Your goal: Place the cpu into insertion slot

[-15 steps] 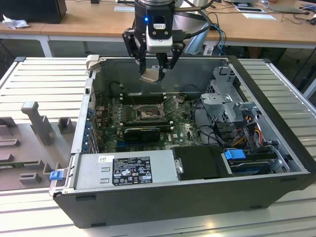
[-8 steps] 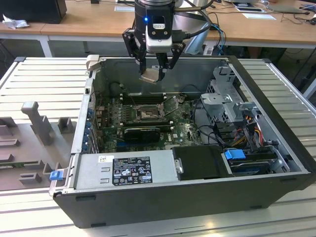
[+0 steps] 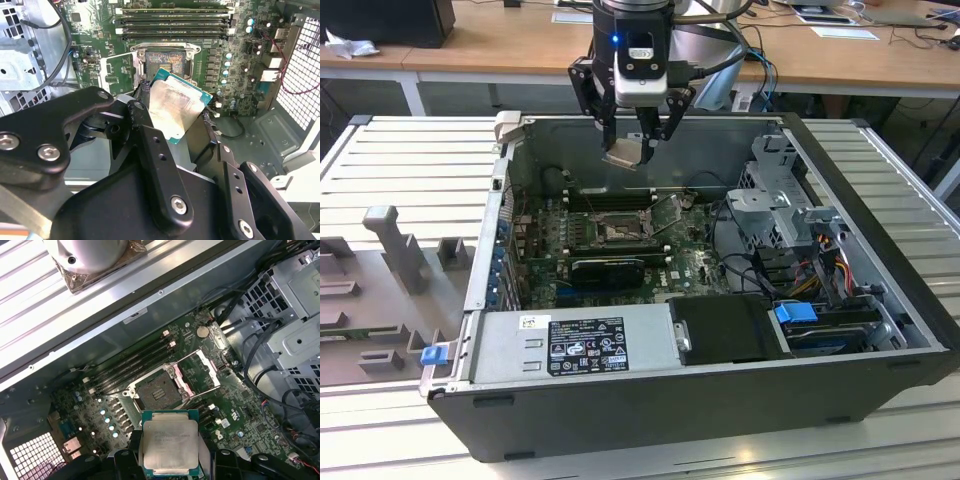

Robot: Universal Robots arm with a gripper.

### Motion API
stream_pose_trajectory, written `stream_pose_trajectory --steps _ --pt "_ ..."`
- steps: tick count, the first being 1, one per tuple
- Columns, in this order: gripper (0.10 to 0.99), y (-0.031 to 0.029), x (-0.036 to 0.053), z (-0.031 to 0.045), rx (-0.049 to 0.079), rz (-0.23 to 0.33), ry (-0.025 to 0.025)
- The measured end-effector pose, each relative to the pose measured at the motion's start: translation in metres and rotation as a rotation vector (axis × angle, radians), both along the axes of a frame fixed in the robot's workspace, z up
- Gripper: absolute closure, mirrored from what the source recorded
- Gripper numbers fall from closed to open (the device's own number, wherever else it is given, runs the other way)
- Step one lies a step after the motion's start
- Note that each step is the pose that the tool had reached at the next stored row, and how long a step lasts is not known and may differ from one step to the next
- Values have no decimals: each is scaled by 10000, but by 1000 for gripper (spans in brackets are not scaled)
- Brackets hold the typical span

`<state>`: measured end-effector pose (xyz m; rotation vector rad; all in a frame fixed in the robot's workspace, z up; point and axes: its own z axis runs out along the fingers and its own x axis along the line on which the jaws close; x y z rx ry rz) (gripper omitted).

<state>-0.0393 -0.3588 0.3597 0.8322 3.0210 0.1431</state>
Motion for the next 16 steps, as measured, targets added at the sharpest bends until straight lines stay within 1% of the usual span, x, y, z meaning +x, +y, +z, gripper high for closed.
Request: stream_pose_trajectory --steps 16 --pt "557 0 0 -1 1 -302 0"
